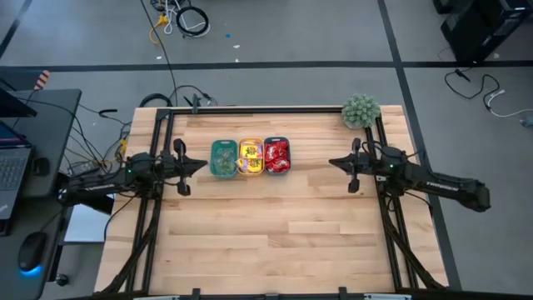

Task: Sort candy
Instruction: Return to Home Position

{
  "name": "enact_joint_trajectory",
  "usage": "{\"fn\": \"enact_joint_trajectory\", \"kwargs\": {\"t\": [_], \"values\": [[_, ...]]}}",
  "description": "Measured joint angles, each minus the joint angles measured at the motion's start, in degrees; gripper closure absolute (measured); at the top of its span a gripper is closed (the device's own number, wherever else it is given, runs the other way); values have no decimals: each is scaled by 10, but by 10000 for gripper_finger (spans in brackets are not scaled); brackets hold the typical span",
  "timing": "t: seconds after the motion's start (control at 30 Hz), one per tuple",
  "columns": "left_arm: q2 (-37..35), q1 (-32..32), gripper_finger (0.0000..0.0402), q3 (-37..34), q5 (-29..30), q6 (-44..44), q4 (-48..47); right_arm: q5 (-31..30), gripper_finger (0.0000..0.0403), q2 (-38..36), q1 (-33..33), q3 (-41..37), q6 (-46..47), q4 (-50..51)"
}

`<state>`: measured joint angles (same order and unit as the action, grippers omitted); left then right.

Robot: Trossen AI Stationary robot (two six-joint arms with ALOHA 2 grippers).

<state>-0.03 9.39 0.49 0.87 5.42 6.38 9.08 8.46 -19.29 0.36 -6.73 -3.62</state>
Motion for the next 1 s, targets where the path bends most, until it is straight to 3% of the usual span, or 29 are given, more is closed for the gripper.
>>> {"fn": "enact_joint_trajectory", "kwargs": {"t": [0.23, 0.47, 0.67, 0.83, 0.93, 1.0], "values": [[0, 0, 396, 0, -22, -12, 16, -4, 403, -81, 0, 0, -14, 14], [0, 0, 396, 0, -7, -14, -2, -3, 403, -81, 0, 0, -1, 13], [0, 0, 396, 0, -10, 1, 17, 69, 403, -84, 1, 0, -2, -32], [0, 0, 396, 0, -17, 4, -3, -60, 403, -83, 1, 0, 16, -26], [0, 0, 396, 0, -5, -8, 5, -97, 403, -82, 16, 0, 40, -41], [0, 0, 396, 0, -3, -10, 7, -162, 403, -81, 28, 0, 45, -15]]}}
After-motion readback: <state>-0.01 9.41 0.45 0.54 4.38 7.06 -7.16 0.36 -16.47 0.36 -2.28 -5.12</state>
